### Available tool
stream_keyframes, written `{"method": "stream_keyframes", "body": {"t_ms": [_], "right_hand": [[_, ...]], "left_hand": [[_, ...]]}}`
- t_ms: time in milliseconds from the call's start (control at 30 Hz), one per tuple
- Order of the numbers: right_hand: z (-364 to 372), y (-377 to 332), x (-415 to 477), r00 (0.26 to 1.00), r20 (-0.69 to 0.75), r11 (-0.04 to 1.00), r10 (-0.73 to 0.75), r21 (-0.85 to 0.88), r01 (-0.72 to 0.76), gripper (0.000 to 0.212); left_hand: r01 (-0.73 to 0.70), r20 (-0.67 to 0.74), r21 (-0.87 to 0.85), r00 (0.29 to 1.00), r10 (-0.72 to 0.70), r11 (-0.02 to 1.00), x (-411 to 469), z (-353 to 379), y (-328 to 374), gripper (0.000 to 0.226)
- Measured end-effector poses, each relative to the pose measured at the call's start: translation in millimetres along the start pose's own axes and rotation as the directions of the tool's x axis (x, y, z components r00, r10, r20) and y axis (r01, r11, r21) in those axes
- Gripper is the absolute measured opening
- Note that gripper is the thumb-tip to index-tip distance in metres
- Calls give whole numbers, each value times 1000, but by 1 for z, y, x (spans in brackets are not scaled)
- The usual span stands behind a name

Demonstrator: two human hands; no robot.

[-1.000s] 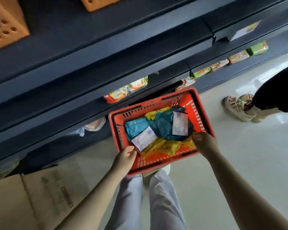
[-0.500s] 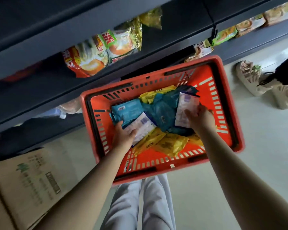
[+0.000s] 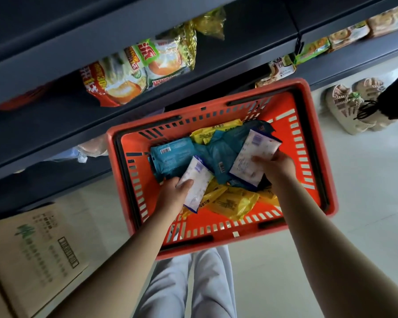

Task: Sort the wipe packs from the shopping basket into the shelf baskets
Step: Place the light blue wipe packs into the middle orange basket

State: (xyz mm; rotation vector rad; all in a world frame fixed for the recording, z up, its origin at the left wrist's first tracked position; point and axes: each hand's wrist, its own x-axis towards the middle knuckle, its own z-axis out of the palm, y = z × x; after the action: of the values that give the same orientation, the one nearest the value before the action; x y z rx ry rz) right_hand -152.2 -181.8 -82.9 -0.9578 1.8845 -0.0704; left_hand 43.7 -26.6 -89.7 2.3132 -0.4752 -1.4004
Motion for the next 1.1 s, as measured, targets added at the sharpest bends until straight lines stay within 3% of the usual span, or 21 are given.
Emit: {"method": "stream_keyframes", "body": {"t_ms": [167, 267, 467, 633, 700, 767, 833, 933, 1067, 1100], "right_hand": [[-36, -30, -67, 980, 148, 896, -136, 439, 58, 37], [-69, -50, -136, 941, 244, 814, -235, 578, 53, 32], [-125, -108, -285, 834, 334, 782, -440, 598, 173, 29], [-124, -161, -375, 777, 339, 789, -531, 532, 307, 67], [-118, -181, -400, 738, 356, 778, -573, 518, 354, 61], [-112, -200, -425, 682, 406, 748, -609, 580, 323, 47], [-105, -215, -446, 655, 434, 679, -619, 715, 167, 37], [-85, -233, -474, 659, 467, 604, -590, 797, -23, 50], [-30, -252, -510, 689, 419, 572, -592, 820, -7, 44], [-13, -258, -518, 716, 388, 563, -580, 827, 7, 41]], "left_hand": [[-41, -37, -206, 999, 34, 978, -41, -22, 31, 35], [-90, -45, -330, 996, 80, 940, -104, -50, 64, 28], [-242, -20, -530, 962, 274, 813, -259, -143, 146, 32], [-377, -32, -593, 894, 447, 711, -335, -209, 179, 26], [-410, -61, -619, 876, 479, 670, -350, -236, 185, 24], [-423, -90, -642, 870, 486, 639, -361, -266, 186, 24], [-411, -108, -667, 878, 466, 621, -364, -297, 180, 28], [-373, -121, -690, 904, 409, 620, -359, -345, 169, 31], [-258, -44, -816, 920, 389, 518, -349, -413, 152, 18], [-259, -33, -820, 912, 409, 510, -348, -429, 147, 28]]}}
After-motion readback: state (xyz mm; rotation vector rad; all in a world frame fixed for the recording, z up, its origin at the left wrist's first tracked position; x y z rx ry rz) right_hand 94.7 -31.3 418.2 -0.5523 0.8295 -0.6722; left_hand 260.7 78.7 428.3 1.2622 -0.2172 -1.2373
